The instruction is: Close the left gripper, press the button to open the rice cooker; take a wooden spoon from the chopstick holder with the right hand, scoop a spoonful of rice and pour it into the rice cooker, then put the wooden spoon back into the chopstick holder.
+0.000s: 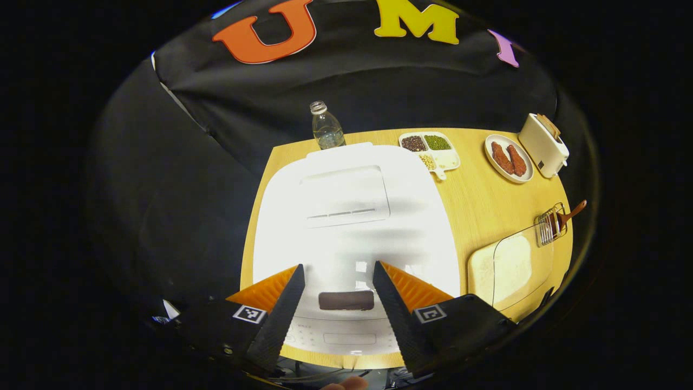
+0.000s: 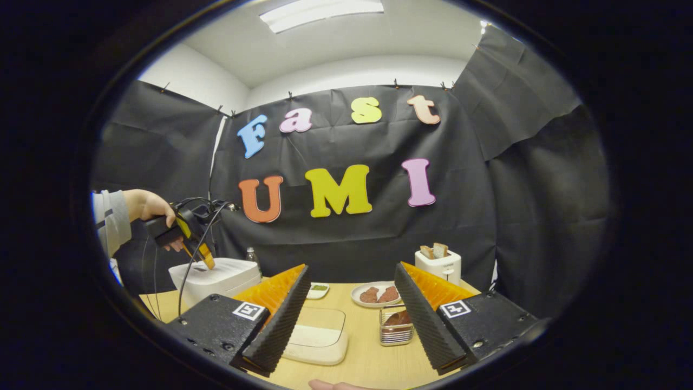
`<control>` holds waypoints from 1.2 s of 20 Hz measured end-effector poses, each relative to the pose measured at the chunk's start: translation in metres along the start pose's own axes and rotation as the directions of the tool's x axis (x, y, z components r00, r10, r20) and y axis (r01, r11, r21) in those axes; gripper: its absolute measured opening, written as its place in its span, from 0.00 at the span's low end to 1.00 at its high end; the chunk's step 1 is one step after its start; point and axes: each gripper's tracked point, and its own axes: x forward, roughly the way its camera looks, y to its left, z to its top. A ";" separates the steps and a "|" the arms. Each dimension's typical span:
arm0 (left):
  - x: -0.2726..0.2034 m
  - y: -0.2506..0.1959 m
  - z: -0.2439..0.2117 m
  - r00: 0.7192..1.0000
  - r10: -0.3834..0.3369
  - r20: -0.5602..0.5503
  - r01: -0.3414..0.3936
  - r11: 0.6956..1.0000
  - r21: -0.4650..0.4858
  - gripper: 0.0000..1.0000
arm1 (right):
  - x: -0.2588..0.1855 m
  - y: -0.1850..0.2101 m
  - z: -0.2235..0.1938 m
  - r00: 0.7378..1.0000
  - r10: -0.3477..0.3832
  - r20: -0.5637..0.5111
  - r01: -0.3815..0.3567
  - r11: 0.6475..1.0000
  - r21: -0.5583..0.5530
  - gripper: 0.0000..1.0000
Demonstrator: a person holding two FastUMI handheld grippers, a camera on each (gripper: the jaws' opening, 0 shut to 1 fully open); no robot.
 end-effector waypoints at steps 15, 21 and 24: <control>-0.001 -0.007 -0.005 0.930 -0.057 0.362 0.094 0.992 -0.085 0.92 | -0.031 0.037 -0.008 0.999 0.028 -0.043 -0.029 0.999 -0.030 0.95; -0.063 -0.008 -0.009 0.834 0.000 0.552 0.060 0.994 -0.090 0.93 | -0.048 0.041 -0.006 0.999 0.005 -0.045 -0.007 0.999 -0.054 0.95; -0.110 -0.022 -0.013 0.744 0.002 0.668 0.077 0.993 -0.090 0.93 | -0.055 0.042 -0.007 0.999 -0.009 -0.052 0.006 0.998 -0.058 1.00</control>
